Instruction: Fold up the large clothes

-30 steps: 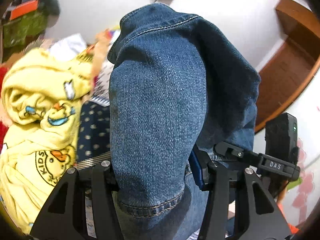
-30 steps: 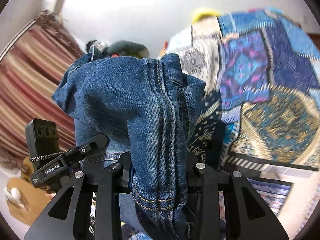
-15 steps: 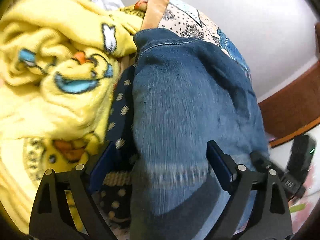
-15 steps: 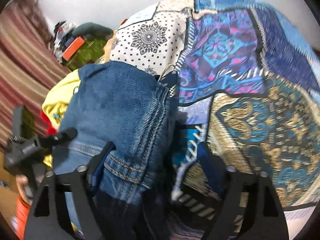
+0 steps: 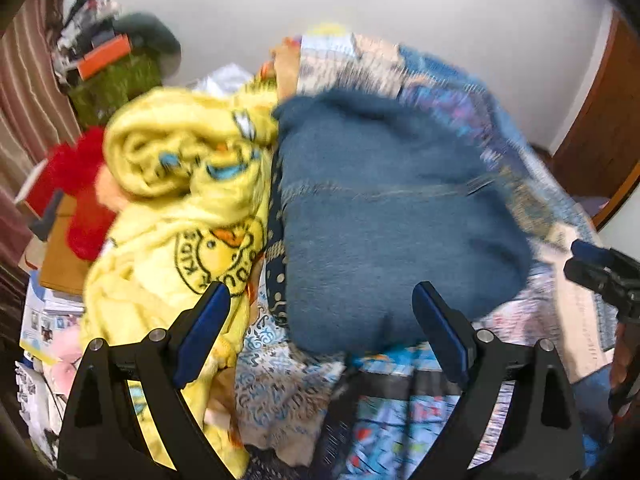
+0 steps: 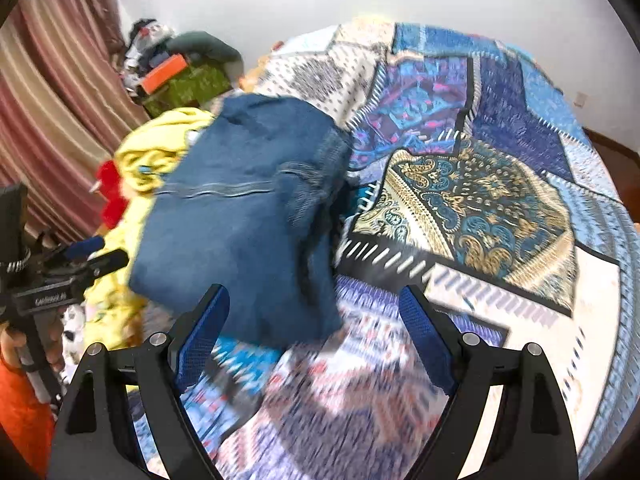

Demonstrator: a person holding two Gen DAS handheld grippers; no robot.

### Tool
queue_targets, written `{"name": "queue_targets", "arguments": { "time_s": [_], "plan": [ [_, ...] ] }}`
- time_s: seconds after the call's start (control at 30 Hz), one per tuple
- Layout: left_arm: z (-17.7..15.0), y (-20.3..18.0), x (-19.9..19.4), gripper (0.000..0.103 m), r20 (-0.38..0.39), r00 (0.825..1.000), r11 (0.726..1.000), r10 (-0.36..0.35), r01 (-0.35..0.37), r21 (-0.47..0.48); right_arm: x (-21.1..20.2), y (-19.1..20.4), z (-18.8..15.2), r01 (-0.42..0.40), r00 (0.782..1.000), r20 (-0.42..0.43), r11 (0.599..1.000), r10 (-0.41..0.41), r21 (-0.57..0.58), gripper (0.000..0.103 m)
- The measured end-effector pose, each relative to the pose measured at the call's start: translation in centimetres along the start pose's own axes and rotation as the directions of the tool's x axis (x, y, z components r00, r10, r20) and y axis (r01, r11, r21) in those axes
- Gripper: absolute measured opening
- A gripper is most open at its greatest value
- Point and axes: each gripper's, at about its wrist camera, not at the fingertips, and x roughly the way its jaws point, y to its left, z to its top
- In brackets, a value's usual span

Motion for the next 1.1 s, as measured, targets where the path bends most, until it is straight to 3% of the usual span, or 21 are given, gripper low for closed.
{"name": "queue_targets", "arguments": {
  "time_s": [0.13,0.23,0.33,0.43,0.53,0.57,0.63,0.73,0.8,0.9,1.0,1.1],
  "plan": [
    [0.3,-2.0,-6.6,0.093,0.143,0.990,1.000,0.002,-0.005,0.022,-6.7,2.3,0.3,-0.023,0.992,0.121,0.999,0.028,-0.045,0.085],
    [0.0,-3.7,-12.3,0.093,0.272,0.962,0.998,-0.008,-0.007,0.056,-12.0,4.4,0.5,0.005,0.969,0.247,0.995,0.021,-0.105,0.085],
    [-1.0,-5.4,-18.5,0.093,0.404,0.914,0.997,-0.027,-0.004,0.076,-16.6,6.3,0.1,0.022,0.934,0.357,0.989,0.031,-0.144,0.085],
    [-2.3,-6.5,-23.0,0.093,0.502,0.863,0.997,-0.053,0.015,0.080,-21.5,8.2,-1.1,0.018,0.883,0.466,0.986,0.062,-0.165,0.085],
    [-4.2,-7.7,-27.1,0.093,0.595,0.802,0.997,-0.055,0.013,0.075,-25.1,9.7,-2.7,0.007,0.832,0.546,0.983,0.095,-0.183,0.085],
    [-5.2,-8.2,-28.5,0.093,0.631,0.774,0.997,-0.056,0.012,0.074,-25.8,10.1,-3.2,0.009,0.819,0.565,0.982,0.100,-0.187,0.085],
    [-6.4,-8.9,-30.0,0.093,0.668,0.742,0.997,-0.062,0.011,0.080,-27.6,11.2,-4.6,0.022,0.786,0.609,0.978,0.110,-0.206,0.085],
    [-8.9,-10.1,-32.2,0.093,0.722,0.690,0.997,-0.051,-0.013,0.082,-28.8,12.4,-6.3,0.031,0.758,0.641,0.975,0.120,-0.220,0.085],
    [-10.1,-10.4,-32.8,0.093,0.733,0.677,0.997,-0.058,-0.003,0.081,-28.9,12.8,-7.1,0.041,0.747,0.655,0.976,0.111,-0.212,0.085],
    [-11.6,-10.6,-33.0,0.094,0.733,0.678,0.998,-0.043,0.000,0.059,-28.5,12.9,-8.0,0.059,0.744,0.662,0.979,0.085,-0.193,0.086],
    [-12.6,-10.9,-32.9,0.102,0.735,0.678,0.999,-0.018,-0.010,0.033,-28.0,12.8,-8.4,0.071,0.745,0.665,0.984,0.055,-0.162,0.103],
    [-13.0,-11.0,-32.7,0.102,0.734,0.679,0.999,-0.004,-0.020,0.025,-27.8,12.7,-8.8,0.088,0.748,0.663,0.985,0.034,-0.150,0.103]
  ]
}}
